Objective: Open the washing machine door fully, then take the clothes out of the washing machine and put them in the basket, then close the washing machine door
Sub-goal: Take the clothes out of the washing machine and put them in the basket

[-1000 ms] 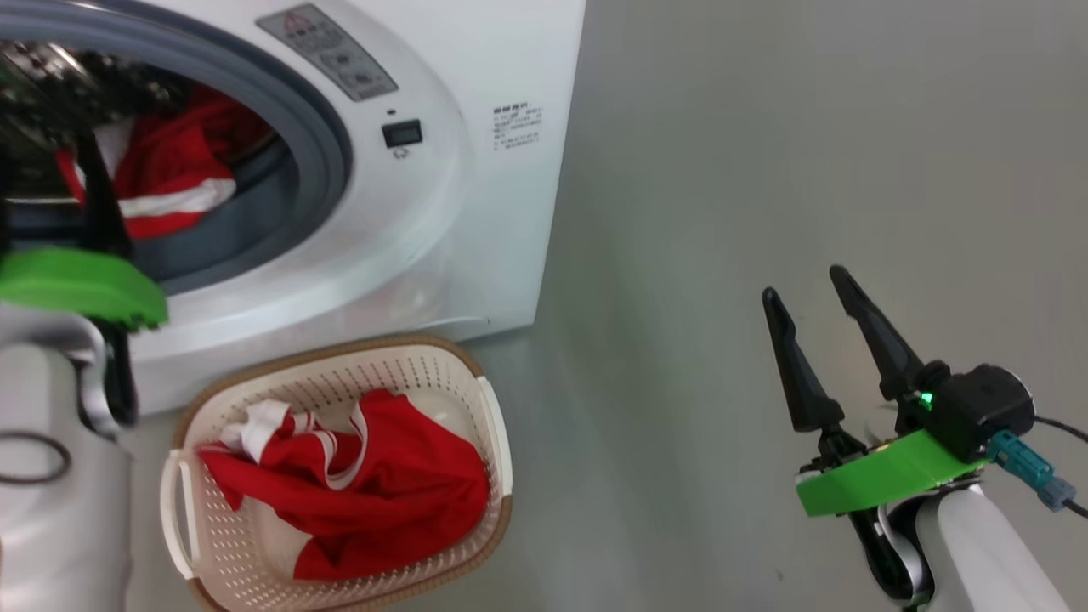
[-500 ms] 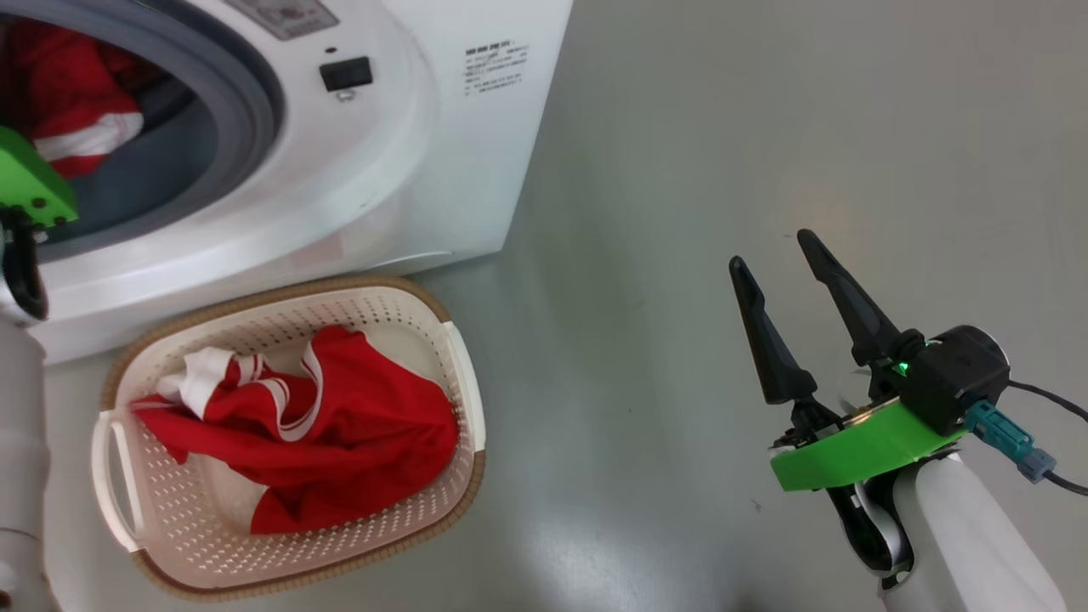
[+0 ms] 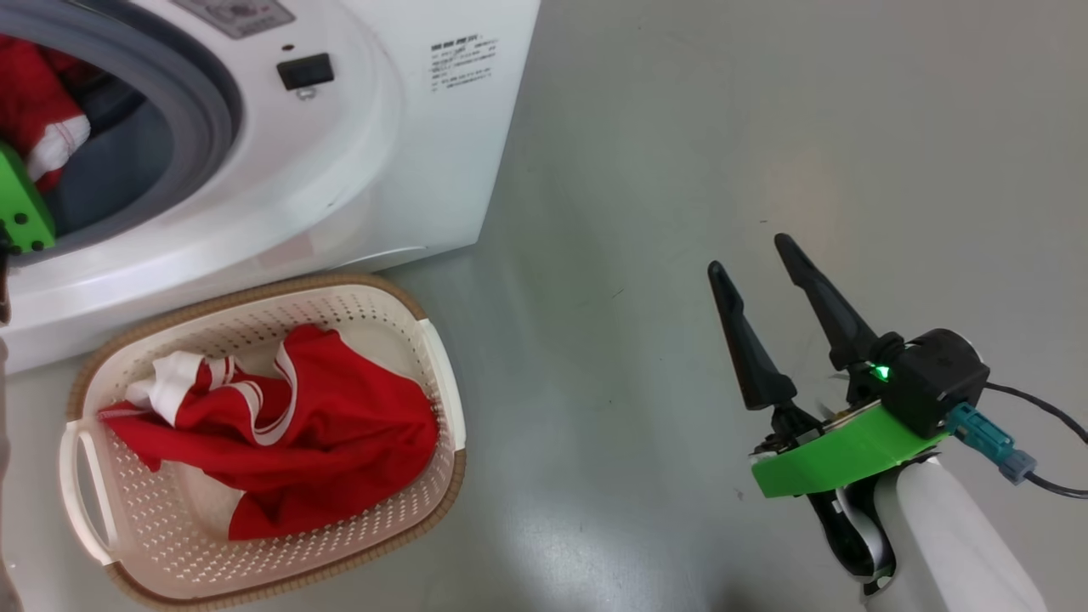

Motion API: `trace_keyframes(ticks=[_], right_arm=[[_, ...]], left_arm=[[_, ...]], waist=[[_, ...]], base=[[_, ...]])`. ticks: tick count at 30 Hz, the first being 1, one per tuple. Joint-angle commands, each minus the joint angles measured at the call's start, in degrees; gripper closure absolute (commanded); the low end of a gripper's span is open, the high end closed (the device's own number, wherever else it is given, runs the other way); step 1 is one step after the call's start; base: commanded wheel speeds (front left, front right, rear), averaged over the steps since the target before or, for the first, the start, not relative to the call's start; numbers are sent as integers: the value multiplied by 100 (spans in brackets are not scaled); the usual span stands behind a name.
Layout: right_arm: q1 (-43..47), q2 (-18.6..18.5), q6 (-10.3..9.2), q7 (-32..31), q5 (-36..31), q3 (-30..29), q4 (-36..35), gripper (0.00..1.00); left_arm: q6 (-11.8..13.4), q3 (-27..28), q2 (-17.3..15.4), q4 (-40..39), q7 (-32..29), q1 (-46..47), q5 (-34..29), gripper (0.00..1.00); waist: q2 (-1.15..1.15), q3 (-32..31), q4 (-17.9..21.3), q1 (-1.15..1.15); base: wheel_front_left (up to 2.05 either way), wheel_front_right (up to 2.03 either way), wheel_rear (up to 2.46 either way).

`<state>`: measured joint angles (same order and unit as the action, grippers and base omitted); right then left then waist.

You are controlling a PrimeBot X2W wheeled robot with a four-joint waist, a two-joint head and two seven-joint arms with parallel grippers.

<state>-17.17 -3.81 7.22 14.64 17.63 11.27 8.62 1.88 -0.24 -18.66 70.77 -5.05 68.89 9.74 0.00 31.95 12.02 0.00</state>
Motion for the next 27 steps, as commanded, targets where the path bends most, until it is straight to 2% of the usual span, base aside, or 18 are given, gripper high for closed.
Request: trace_keyframes(ticks=[1,7,14,20,23,27], right_arm=[[-24,4,26,36,51,110,-92,0],[-9,30,26,36,66,95,-67,0],[25,45,26,36,54,52,-38,0],[107,45,26,36,26,37,-16,0],[136,28,26,36,11,39,-17,0],[143,21,26,36,10,30,-3,0]], left_arm=[[-40,6,-277,-73,-24,60,-66,100],[11,43,-229,-189,433,26,26,100],[-210,313,-40,-309,1133,-133,437,100],[-537,468,96,-502,1809,-451,712,100],[-659,469,133,-756,1957,-667,746,100],[-648,631,167,-1550,2000,-1065,764,100]], waist=[[0,-19,17,0],[0,-56,26,0],[0,-164,-46,0],[0,-362,-174,0],[0,-449,-242,0],[0,-566,-316,0]], base=[[0,0,0],[0,0,0],[0,0,0],[0,0,0],[0,0,0],[0,0,0]])
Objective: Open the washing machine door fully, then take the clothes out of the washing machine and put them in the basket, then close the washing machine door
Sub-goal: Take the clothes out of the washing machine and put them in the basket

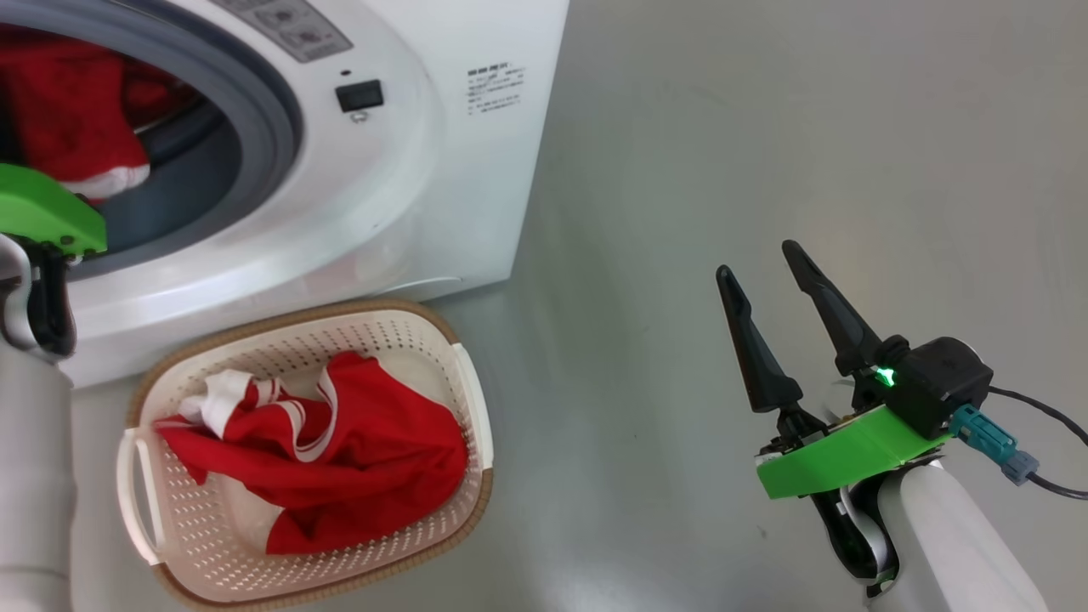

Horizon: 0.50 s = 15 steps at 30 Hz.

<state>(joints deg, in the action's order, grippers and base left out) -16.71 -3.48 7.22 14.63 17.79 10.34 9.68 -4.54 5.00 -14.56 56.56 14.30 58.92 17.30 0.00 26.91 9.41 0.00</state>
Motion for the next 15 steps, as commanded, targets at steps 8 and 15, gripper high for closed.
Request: trace_keyframes(ticks=[8,15], right_arm=[[171,14,26,37,43,129,-50,0],[262,14,26,37,49,74,8,0]], left_arm=[[-6,590,-29,-2027,69,-1316,-141,100],[-83,839,235,-3019,69,-2160,-288,100]], waist=[[0,-393,-116,0],[0,-806,-143,0]], base=[[0,0,0],[0,0,0]])
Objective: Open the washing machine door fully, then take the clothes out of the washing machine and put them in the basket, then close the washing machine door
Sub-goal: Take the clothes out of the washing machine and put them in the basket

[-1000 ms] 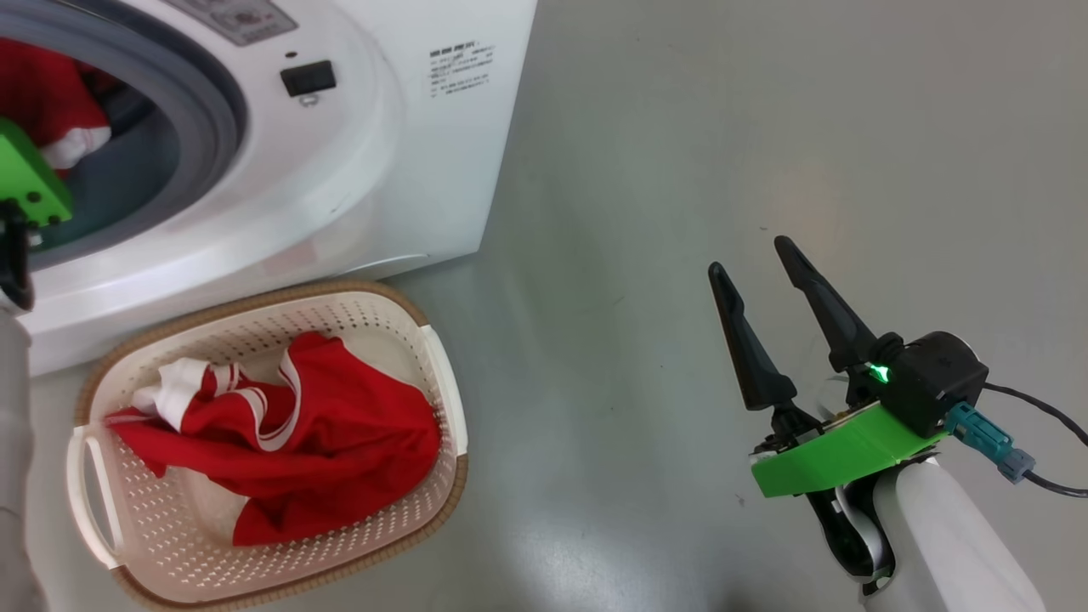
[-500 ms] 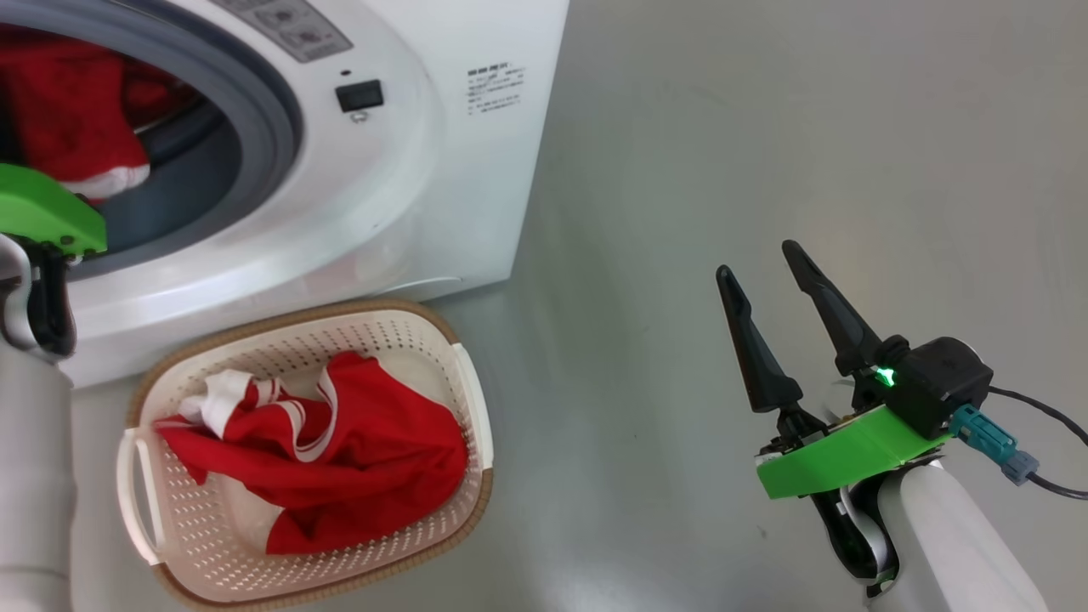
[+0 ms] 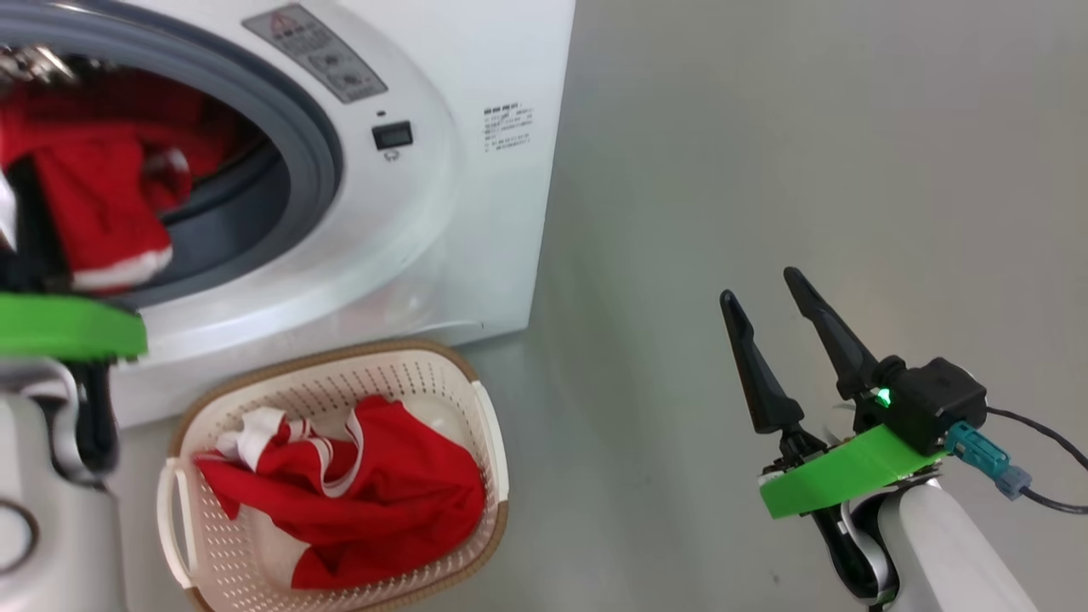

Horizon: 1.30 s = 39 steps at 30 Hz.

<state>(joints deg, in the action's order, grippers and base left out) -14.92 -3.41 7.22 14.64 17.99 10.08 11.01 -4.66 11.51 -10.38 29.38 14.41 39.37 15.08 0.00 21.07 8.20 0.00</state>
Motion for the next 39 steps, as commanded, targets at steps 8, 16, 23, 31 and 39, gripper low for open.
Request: trace_keyframes(ticks=[8,16,23,31,39], right_arm=[[268,-18,26,36,37,100,-43,0],[488,-69,26,36,44,51,0,0],[633,-97,26,36,74,-18,62,0],[746,-79,26,36,93,-43,57,0],[666,-64,26,36,99,-15,21,0]], left_arm=[[-130,317,56,-1100,58,-938,-173,100],[-174,416,289,-2137,59,-1752,-244,100],[-151,400,429,-2859,59,-2245,-283,100],[-79,165,617,-3875,45,-2814,-177,100],[151,-229,720,-3770,-211,-3172,230,100]], waist=[[0,-698,-25,0],[0,-1063,-21,0],[0,-1314,-54,0],[0,-1443,-89,0],[0,-1143,-157,0]], base=[[0,0,0],[0,0,0],[0,0,0],[0,0,0],[0,0,0]])
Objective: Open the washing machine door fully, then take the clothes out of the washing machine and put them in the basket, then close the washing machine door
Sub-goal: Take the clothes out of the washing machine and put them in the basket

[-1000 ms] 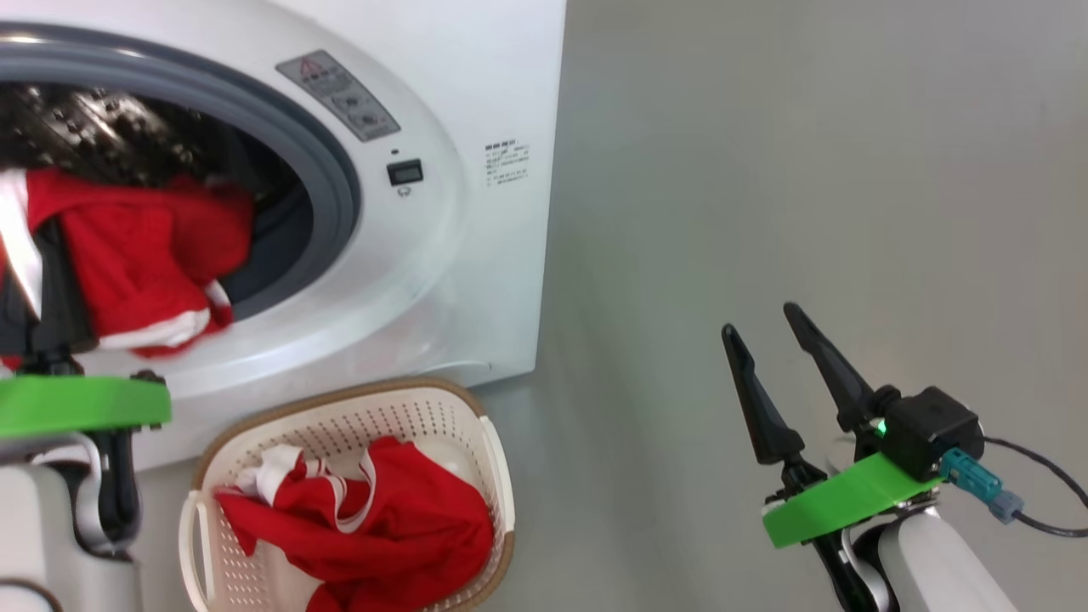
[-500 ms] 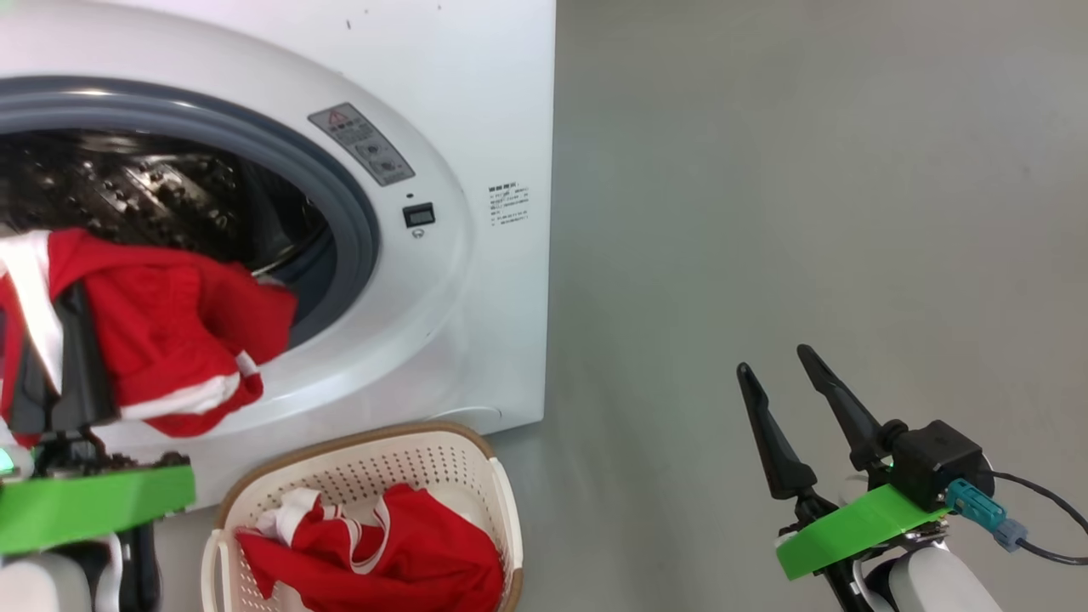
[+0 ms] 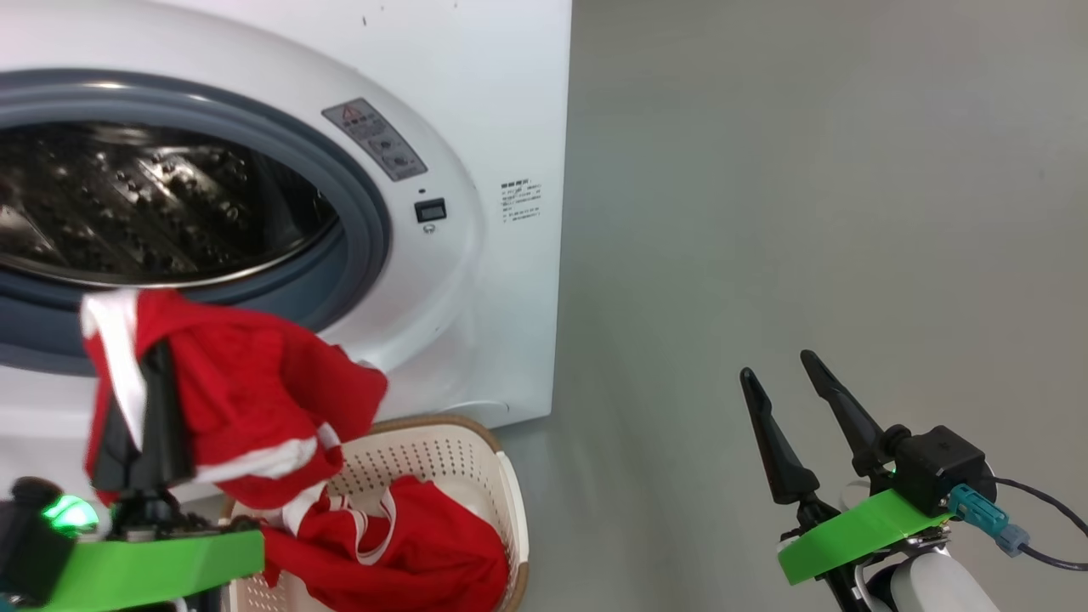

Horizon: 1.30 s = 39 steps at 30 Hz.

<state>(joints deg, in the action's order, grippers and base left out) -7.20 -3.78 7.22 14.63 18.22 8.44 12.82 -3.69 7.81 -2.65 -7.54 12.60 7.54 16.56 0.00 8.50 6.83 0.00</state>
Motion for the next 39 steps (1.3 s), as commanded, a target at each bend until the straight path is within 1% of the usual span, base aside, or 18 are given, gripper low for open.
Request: trace_keyframes(ticks=[1,5,8,9,13,18,20,23,25,30,34,39], right_arm=[[-130,-23,26,37,82,157,-171,0],[-235,-10,26,37,100,214,-202,0],[-292,-7,26,37,103,232,-203,0],[-292,-7,26,37,103,232,-203,0],[-381,-8,26,37,120,253,-241,0],[-491,-11,26,37,131,287,-255,0],[-534,-8,26,37,133,310,-253,0],[-596,1,26,37,140,350,-260,0],[-635,9,26,37,139,370,-269,0],[-736,29,26,37,143,434,-285,0],[-821,45,26,37,154,458,-306,0],[-932,68,26,37,207,505,-315,0]], left_arm=[[105,113,-47,34,-47,5,133,100],[247,-10,-39,637,-198,52,213,100],[286,-62,-35,1256,-369,231,394,100],[286,-62,-35,1256,-369,231,394,100],[275,-134,-46,2108,-461,583,474,100],[228,-189,-101,3353,-439,1100,503,100],[262,-214,-123,3858,-464,1309,487,100],[244,-252,-162,4515,-426,1625,479,100],[141,-280,-168,4961,-435,1826,532,100],[31,-370,-233,5994,-404,2321,535,100],[19,-462,-269,6709,-387,2684,490,100],[1,-608,-297,7420,-360,2988,402,100]], waist=[[0,171,-20,0],[0,418,3,0],[0,600,20,0],[0,600,20,0],[0,833,63,0],[0,1100,112,0],[0,1195,135,0],[0,1335,176,0],[0,1426,203,0],[0,1653,297,0],[0,1852,386,0],[0,2090,512,0]], base=[[0,0,0],[0,0,0],[0,0,0],[0,0,0],[0,0,0],[0,0,0],[0,0,0],[0,0,0],[0,0,0],[0,0,0],[0,0,0],[0,0,0]])
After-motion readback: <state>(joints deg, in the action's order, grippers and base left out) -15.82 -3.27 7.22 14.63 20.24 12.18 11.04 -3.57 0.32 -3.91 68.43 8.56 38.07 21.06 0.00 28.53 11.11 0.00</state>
